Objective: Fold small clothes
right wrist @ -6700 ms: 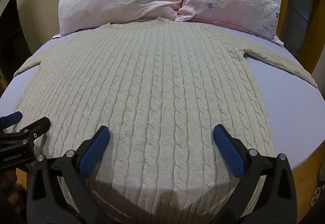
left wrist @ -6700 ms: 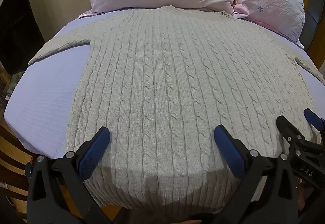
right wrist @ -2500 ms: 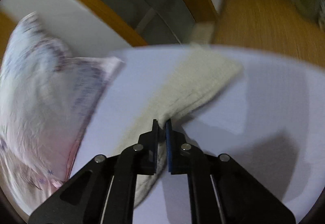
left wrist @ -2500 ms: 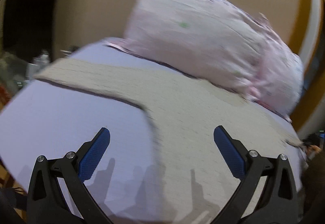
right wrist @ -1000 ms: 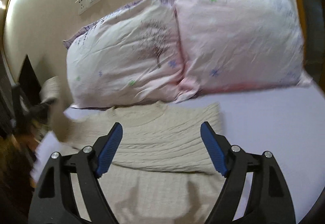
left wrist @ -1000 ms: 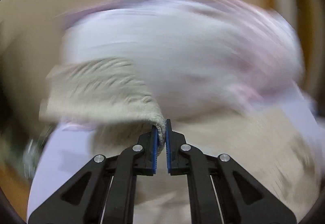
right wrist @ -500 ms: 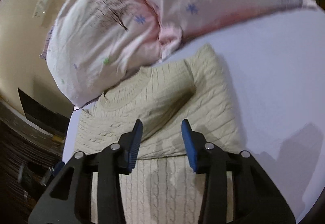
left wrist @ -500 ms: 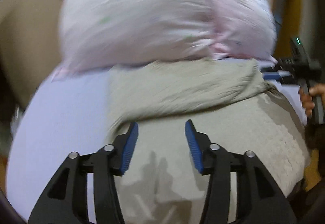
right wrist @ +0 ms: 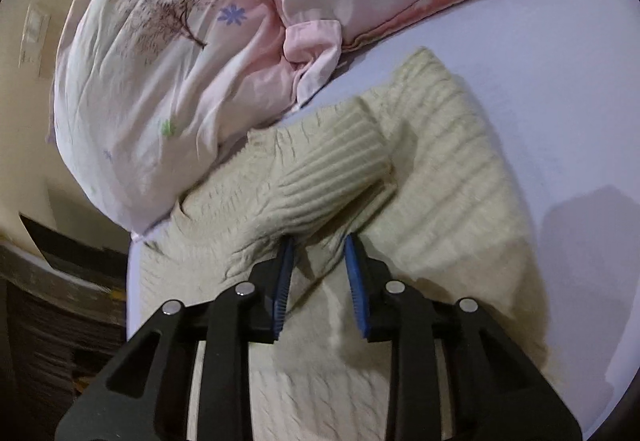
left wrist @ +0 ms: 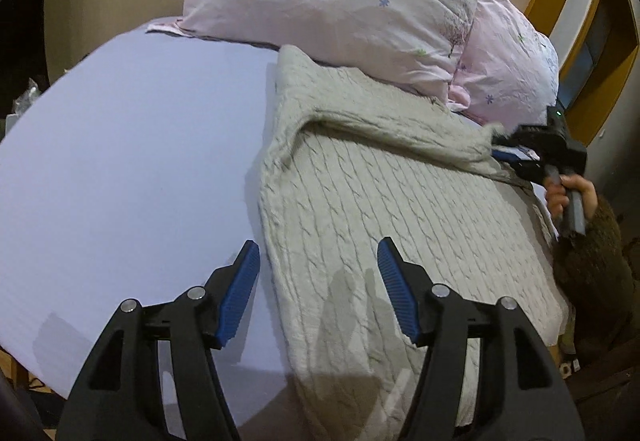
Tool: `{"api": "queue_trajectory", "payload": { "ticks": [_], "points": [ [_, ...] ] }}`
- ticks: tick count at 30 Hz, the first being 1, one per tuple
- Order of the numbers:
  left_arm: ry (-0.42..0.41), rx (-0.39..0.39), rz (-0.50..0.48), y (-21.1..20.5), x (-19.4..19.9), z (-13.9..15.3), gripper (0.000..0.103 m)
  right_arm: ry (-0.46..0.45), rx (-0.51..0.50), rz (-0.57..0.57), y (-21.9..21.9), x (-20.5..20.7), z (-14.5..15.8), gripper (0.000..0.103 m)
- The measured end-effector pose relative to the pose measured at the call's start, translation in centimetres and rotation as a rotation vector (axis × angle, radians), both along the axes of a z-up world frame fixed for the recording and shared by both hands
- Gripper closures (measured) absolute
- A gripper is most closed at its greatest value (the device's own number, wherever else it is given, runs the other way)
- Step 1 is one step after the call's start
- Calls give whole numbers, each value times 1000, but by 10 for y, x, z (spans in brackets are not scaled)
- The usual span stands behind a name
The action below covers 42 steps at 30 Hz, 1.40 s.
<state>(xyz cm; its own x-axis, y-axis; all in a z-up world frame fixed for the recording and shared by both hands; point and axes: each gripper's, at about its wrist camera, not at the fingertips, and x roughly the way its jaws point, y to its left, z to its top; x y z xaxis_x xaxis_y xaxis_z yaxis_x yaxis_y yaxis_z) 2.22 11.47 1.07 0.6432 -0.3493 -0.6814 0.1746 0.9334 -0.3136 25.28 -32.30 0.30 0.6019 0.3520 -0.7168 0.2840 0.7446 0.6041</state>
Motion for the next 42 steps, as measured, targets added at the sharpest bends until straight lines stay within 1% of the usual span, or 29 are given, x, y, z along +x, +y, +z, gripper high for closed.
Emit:
{"api": "queue_trajectory", "payload": {
  "ticks": [1,2,4,7,8,9,11,13,14,15,16,17,18,20,22,24,25,27,28,30,31,32,33,35,36,38,39,41,42],
  "points": [
    [0,-2,-3,-1,0,-1,38,-16,14,3,-1,2,-1,83],
    [-5,-5,-6,-1,-1,-1,36,-41,11,10,-1,2,0,97],
    [-6,-21,-6,1,-2,-1,36,-101,-21,-7,-3,-7,10,98],
    [-5,-67,-11,7,-5,-3,36,-203,-88,-43,-8,-45,38,98],
    [-5,-77,-15,9,-7,-3,36,-213,-106,-51,-8,-52,42,98],
    [-4,-87,-21,10,-9,-4,36,-215,-152,-65,-9,-68,46,98],
    [-9,-103,-38,11,-13,-5,36,-173,-216,-65,-9,-87,44,97],
    [-9,-128,-56,13,-16,-6,36,-117,-236,-62,-13,-112,37,90],
    [-6,-151,-65,14,-18,-7,36,-93,-256,-76,-17,-129,35,84],
    [-3,-178,-78,16,-20,-7,36,-82,-267,-82,-20,-141,34,68],
    [-2,-194,-86,17,-22,-8,36,-64,-285,-92,-24,-156,33,60],
    [-1,-212,-96,19,-25,-9,36,-38,-298,-90,-28,-170,28,58],
    [-3,-225,-103,20,-28,-10,36,-13,-297,-82,-28,-180,20,58],
    [2,-258,-124,20,-34,-12,37,15,-267,-55,-31,-198,10,59],
    [6,-274,-150,18,-42,-13,43,8,-249,-17,-26,-219,7,64],
    [12,-281,-178,13,-52,-14,52,5,-138,55,-23,-238,0,73],
    [22,-299,-191,13,-56,-17,53,-1,-107,76,-20,-246,-3,73],
    [41,-352,-206,14,-61,-22,62,-25,-53,131,-17,-267,-7,73],
    [48,-381,-208,15,-64,-25,64,-32,-20,151,-17,-273,-10,73],
    [58,-402,-205,14,-68,-28,78,-40,49,189,-16,-285,-17,75],
    [72,-409,-209,13,-69,-30,82,-34,60,205,-14,-286,-16,78],
    [87,-408,-218,10,-69,-32,93,-19,67,227,-10,-289,-17,88],
    [101,-399,-231,6,-70,-33,94,4,78,252,-8,-289,-19,96],
    [88,-386,-249,1,-70,-25,96,10,93,257,-6,-286,-17,96],
    [78,-388,-252,2,-68,-20,96,-7,115,244,-8,-282,-11,97],
    [23,-379,-251,3,-56,2,97,-87,167,207,-16,-271,6,97],
    [-6,-364,-236,5,-46,16,97,-156,201,183,-24,-261,21,97],
    [-52,-348,-198,8,-20,38,97,-245,257,153,-35,-239,40,97],
    [-81,-334,-161,9,0,50,97,-290,284,137,-41,-221,51,97]
  ]
}}
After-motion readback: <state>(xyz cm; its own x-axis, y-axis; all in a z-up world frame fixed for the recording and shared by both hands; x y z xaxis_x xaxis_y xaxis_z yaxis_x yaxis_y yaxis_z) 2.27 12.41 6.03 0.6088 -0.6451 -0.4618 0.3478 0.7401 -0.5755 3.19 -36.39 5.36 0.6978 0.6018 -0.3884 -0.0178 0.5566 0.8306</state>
